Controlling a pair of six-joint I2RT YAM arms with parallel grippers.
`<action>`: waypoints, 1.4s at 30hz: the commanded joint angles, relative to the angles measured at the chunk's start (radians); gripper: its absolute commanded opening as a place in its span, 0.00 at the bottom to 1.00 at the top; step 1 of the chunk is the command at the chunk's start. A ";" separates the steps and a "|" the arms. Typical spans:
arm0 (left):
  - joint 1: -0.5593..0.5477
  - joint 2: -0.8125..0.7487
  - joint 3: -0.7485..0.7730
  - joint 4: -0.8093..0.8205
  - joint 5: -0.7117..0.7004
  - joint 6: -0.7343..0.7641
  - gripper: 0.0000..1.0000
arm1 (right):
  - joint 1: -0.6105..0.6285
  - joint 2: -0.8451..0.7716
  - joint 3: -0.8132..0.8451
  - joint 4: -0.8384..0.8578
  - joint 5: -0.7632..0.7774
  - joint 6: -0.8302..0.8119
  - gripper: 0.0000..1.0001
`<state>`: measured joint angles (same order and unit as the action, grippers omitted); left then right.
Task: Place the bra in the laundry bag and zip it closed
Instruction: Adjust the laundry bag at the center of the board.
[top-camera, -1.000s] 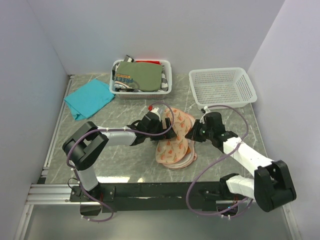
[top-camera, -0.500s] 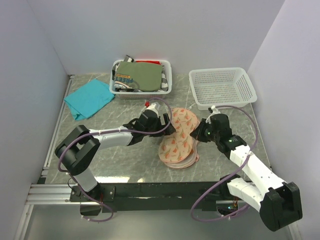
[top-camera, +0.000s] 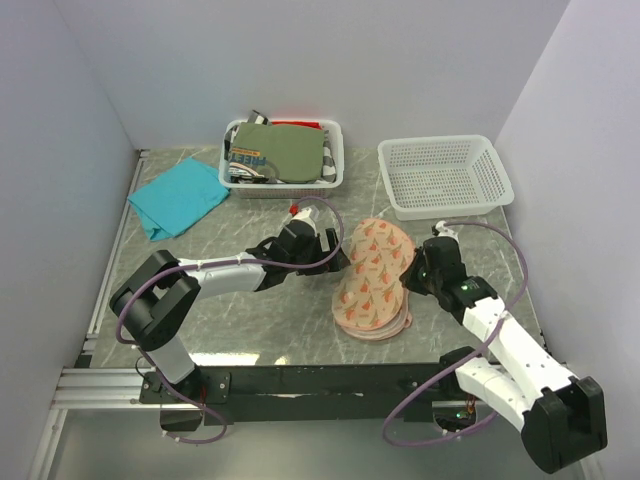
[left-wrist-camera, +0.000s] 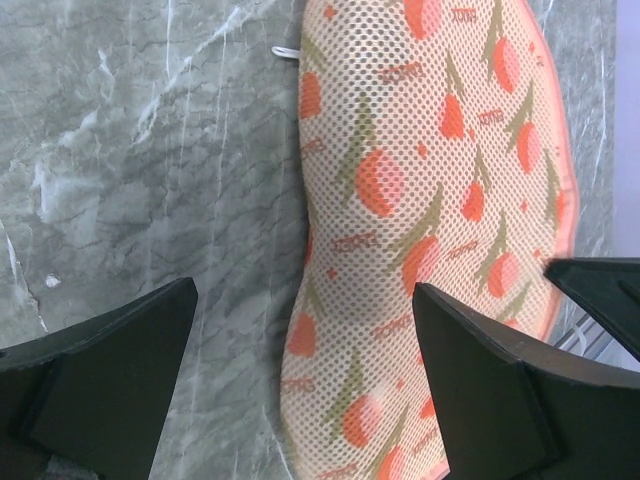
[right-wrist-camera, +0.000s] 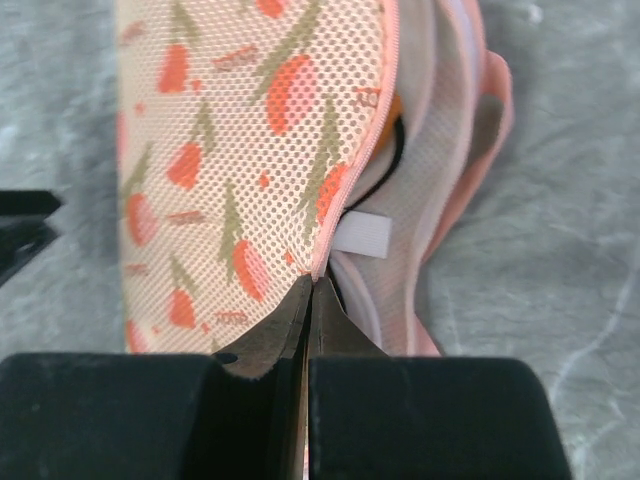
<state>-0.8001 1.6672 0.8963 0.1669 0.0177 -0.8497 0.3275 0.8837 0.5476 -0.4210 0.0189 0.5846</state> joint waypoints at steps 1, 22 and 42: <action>0.004 0.009 0.035 0.013 -0.002 0.038 0.96 | -0.002 0.037 0.011 -0.035 0.114 0.034 0.00; 0.094 0.255 0.096 0.439 0.570 0.057 0.96 | -0.002 0.250 0.075 -0.090 0.179 0.086 0.00; 0.110 0.520 0.173 0.802 0.754 -0.110 0.96 | -0.002 0.238 0.075 -0.081 0.147 0.060 0.00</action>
<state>-0.6884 2.1521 1.0203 0.8757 0.7250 -0.9276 0.3275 1.1355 0.5892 -0.5045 0.1600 0.6544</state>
